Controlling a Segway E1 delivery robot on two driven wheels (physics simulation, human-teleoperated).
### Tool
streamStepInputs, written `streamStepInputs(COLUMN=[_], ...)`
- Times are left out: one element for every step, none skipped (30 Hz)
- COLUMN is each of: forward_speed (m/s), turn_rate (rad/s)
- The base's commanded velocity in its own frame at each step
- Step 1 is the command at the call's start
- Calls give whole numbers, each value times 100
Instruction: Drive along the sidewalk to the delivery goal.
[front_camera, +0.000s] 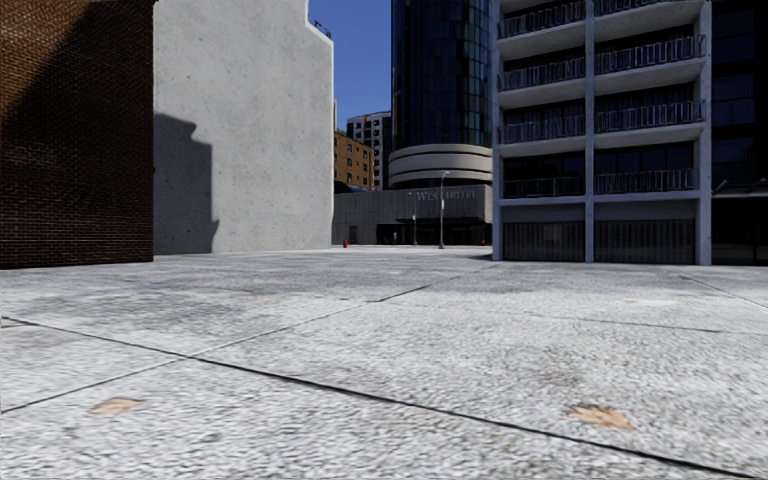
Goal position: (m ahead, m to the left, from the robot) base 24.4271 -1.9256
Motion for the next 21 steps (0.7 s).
streamStepInputs(forward_speed=[200, 200, 200, 200, 200, 200, 200, 200, 200, 200, 200, 200, 200, 200, 200, 200, 200, 200, 200, 200, 200], turn_rate=[0, 0, 0, 0, 0, 0, 0, 0, 0, 0, 0, 0, 0, 0, 0, 0, 0, 0, 0, 0, 0])
